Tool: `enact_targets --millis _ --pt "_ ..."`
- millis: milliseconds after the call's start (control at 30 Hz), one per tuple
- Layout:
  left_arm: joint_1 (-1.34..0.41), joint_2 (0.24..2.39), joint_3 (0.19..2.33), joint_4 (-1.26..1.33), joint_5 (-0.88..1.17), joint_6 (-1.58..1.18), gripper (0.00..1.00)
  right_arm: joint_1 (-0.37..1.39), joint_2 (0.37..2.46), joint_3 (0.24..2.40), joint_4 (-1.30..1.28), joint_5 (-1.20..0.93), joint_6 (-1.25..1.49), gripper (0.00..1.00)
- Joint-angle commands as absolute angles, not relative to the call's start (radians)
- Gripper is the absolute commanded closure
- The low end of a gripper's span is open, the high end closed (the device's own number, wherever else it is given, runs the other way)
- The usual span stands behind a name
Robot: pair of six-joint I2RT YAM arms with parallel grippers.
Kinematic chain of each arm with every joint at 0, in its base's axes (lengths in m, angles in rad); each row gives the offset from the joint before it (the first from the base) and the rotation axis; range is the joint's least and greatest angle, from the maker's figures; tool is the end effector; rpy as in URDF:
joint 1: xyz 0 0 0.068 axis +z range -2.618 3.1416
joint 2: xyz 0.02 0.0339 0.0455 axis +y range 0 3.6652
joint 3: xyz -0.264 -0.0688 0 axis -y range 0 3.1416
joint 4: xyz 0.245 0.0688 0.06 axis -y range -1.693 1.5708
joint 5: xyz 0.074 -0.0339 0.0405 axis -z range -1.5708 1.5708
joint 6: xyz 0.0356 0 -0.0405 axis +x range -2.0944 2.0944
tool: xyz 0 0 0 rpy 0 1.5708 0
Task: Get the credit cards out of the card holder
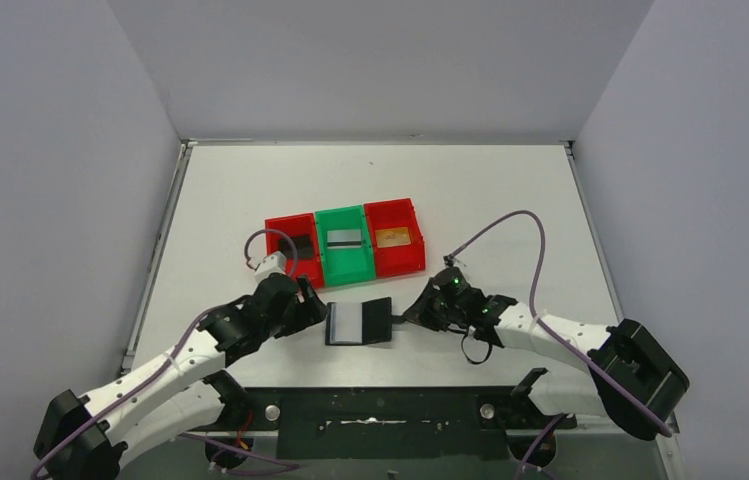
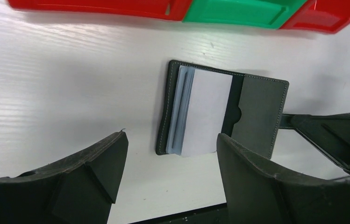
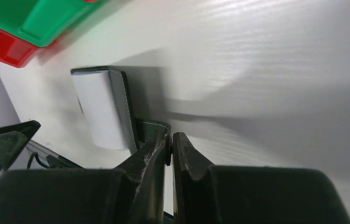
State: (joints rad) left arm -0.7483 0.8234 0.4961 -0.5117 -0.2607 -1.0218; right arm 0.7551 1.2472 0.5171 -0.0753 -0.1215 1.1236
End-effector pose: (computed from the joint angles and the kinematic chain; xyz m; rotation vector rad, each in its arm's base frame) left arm 0.1266 -0.1050 0.2045 -0.4532 2.3958 -0.5200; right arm 0.1677 0.1638 0.1663 0.4176 2.5917 0.9469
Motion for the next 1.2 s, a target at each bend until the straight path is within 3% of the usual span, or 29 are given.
enact_targets --millis 0,400,967,1167 --pt "-0.741 0.901 0.546 -0.325 -0.117 -0.933 0.30 0.759 1.192 0.459 -0.025 -0.098 1.181 0.95" --pt "-0.749 1.124 0.604 -0.189 0.067 -0.905 0.35 0.755 1.275 0.425 -0.012 -0.077 1.183 0.95" --pt "-0.782 1.258 0.626 -0.187 0.103 -0.915 0.41 0.750 1.329 0.436 -0.005 -0.088 1.176 0.95" --pt "-0.795 1.218 0.645 -0.238 0.011 -0.929 0.41 0.748 1.328 0.435 -0.007 -0.086 1.180 0.95"
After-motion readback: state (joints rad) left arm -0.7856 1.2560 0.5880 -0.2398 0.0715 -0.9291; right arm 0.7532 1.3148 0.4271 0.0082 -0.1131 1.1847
